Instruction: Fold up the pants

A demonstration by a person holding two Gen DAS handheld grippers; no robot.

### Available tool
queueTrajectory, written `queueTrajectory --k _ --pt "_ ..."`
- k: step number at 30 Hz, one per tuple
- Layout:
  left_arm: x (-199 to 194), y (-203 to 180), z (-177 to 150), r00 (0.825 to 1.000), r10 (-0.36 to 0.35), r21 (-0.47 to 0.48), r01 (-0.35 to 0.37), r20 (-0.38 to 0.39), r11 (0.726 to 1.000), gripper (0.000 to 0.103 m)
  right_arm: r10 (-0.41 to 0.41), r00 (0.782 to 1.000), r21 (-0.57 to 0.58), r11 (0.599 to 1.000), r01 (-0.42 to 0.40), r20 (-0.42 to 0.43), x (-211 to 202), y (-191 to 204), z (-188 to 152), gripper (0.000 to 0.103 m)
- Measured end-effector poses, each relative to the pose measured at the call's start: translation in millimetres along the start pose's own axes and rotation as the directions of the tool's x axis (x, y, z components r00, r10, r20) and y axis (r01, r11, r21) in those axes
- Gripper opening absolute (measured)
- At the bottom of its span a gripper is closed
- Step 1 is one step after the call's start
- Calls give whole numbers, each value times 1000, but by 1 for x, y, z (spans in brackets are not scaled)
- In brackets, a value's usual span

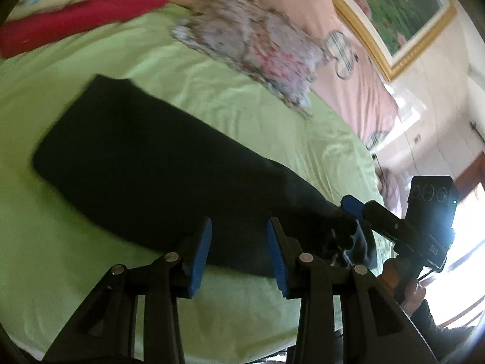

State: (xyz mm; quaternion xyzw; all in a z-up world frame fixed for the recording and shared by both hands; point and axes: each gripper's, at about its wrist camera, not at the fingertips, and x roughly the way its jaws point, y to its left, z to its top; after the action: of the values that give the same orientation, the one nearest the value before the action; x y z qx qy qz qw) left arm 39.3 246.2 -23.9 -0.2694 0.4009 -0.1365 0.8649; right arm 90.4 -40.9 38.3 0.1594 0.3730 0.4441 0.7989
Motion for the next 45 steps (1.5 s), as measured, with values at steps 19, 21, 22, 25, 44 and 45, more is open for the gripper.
queueTrajectory --k 19,21,22,25,44,45 --pt "-38 66 -8 990 110 -248 -85 88 965 38 50 995 -97 994 -58 -88 77 30 49 54" --pt "-39 74 -7 989 115 -272 -86 93 958 39 49 992 -110 992 -61 -113 90 33 54 54" --pt "-40 78 -7 988 119 -282 -88 97 955 45 46 991 -121 991 -61 -123 95 34 57 54" --pt "-41 85 -3 985 128 -307 -89 112 948 53 25 984 -154 987 -52 -174 118 38 66 56" --pt "-15 104 14 986 131 -379 -82 104 922 57 -8 889 -302 942 -148 -459 242 48 97 58" --pt "-14 104 15 986 131 -382 -81 105 921 57 -9 882 -300 942 -151 -472 248 47 97 58"
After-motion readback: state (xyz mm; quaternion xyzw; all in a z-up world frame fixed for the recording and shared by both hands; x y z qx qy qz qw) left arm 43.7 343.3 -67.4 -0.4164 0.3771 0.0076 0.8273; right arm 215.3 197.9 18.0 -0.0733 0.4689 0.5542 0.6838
